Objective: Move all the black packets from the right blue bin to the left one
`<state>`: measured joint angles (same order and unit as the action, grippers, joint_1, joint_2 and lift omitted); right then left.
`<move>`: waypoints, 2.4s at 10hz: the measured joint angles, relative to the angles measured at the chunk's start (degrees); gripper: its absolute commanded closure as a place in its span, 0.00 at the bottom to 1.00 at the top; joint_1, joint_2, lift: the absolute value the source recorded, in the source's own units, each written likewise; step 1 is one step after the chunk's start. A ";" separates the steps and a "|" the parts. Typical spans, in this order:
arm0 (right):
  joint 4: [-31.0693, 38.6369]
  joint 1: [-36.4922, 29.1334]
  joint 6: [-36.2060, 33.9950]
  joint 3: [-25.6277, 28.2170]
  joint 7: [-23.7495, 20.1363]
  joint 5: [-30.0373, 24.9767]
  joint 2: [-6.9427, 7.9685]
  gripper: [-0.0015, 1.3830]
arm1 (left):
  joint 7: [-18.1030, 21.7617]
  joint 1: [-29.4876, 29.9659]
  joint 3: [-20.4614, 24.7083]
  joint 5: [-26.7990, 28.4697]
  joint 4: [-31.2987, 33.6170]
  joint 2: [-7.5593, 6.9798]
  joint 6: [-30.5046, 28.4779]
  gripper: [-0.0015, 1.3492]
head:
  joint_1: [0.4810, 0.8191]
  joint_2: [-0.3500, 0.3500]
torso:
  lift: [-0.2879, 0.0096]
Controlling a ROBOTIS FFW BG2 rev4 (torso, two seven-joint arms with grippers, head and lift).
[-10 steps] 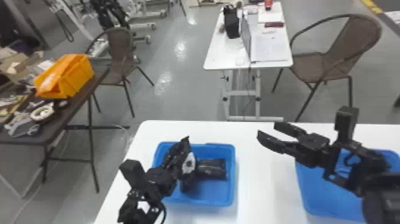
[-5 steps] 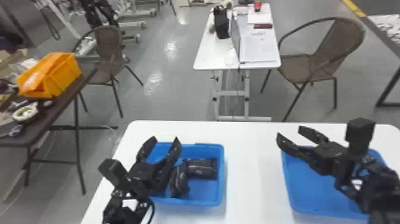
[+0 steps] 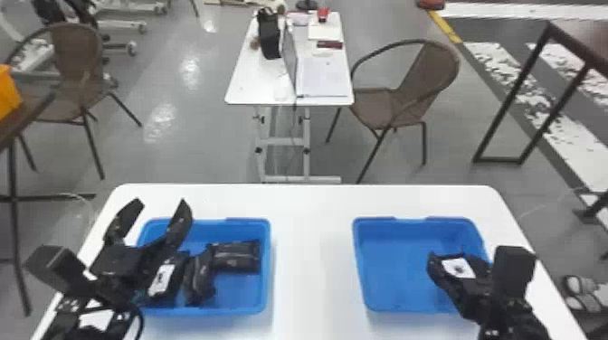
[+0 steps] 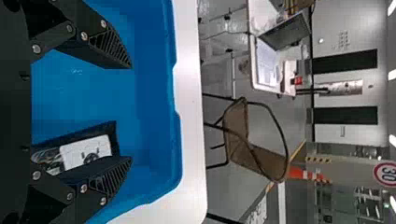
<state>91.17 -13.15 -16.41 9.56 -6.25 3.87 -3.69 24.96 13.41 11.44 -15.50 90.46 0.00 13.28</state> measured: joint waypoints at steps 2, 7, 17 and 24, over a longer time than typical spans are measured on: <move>-1.00 0.94 -4.68 0.34 3.37 -2.69 0.00 0.26 | 0.01 0.13 -0.05 -0.12 0.17 0.00 -0.36 0.16 | 0.63 0.38 | 0.97; -7.93 8.37 -12.94 1.16 2.33 -4.22 -2.24 0.26 | 0.03 0.14 -0.27 -0.57 0.17 0.00 -1.23 0.16 | 0.63 0.34 | 0.97; -11.89 10.17 -17.84 1.69 2.19 -0.25 -3.14 0.76 | 0.09 0.12 -0.29 -1.28 0.16 0.00 -1.12 0.16 | 0.63 0.33 | 0.97; -9.40 7.75 -8.25 0.95 -1.06 3.89 -2.75 0.88 | 0.09 0.09 -0.37 -1.85 0.16 0.00 -0.70 0.16 | 0.63 0.38 | 0.97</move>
<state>81.77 -5.40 -24.66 10.50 -7.31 7.76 -6.44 25.05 13.50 11.07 -17.35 90.61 0.00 12.58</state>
